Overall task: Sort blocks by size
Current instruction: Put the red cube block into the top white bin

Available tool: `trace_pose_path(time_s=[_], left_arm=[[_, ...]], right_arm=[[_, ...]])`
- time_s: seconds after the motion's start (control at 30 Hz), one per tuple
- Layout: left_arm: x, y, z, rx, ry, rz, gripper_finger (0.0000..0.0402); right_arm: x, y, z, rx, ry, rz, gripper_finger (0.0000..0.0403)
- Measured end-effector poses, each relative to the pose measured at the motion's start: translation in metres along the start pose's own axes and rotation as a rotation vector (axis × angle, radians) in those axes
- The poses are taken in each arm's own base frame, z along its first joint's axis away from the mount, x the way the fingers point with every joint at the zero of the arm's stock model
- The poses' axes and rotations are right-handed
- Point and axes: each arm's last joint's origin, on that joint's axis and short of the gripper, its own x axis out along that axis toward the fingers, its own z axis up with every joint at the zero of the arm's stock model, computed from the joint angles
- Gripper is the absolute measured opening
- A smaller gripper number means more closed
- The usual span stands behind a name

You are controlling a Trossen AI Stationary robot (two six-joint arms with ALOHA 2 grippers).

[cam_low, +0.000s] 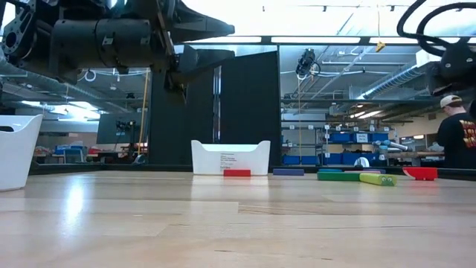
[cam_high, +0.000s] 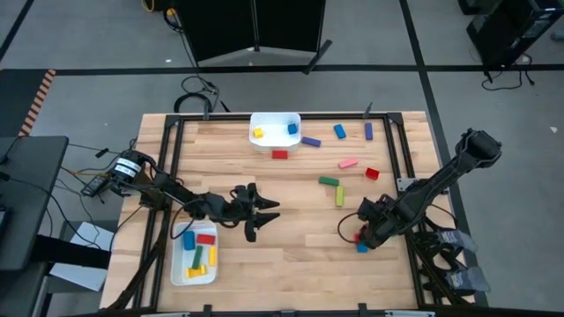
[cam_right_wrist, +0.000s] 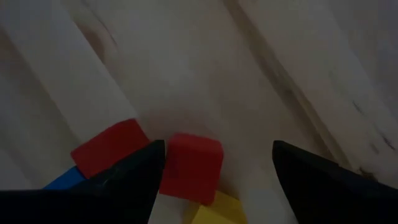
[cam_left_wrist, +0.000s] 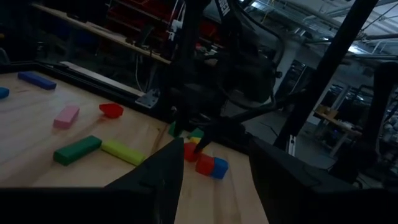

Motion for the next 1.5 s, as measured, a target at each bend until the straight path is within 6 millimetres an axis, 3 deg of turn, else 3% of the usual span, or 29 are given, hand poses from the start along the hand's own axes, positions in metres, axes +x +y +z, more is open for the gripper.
trace_pose_path(time_s=[0.43, 0.63, 0.83, 1.07, 1.27, 1.5], left_arm=[[0.0, 0.001, -0.001, 0.006, 0.011, 0.008, 0.0188], [0.0, 0.001, -0.001, 0.005, 0.008, 0.009, 0.0188], [0.0, 0.0, 0.001, -0.004, -0.017, -0.001, 0.0188], [0.0, -0.002, 0.005, -0.017, -0.051, -0.014, 0.0188], [0.0, -0.003, 0.009, -0.03, -0.088, -0.028, 0.0188], [0.001, 0.0, 0.018, -0.046, -0.146, -0.08, 0.0188]], right_arm=[[0.014, 0.008, -0.003, -0.013, 0.046, -0.035, 0.0291], [0.021, 0.012, -0.004, -0.032, 0.054, -0.035, 0.024], [0.022, 0.015, -0.003, -0.04, 0.039, -0.027, 0.0146], [0.013, 0.011, 0.004, -0.053, -0.112, -0.021, 0.0142], [0.003, 0.01, 0.029, -0.083, -0.354, 0.009, 0.0142], [-0.004, 0.011, 0.099, -0.128, -0.706, 0.065, 0.0142]])
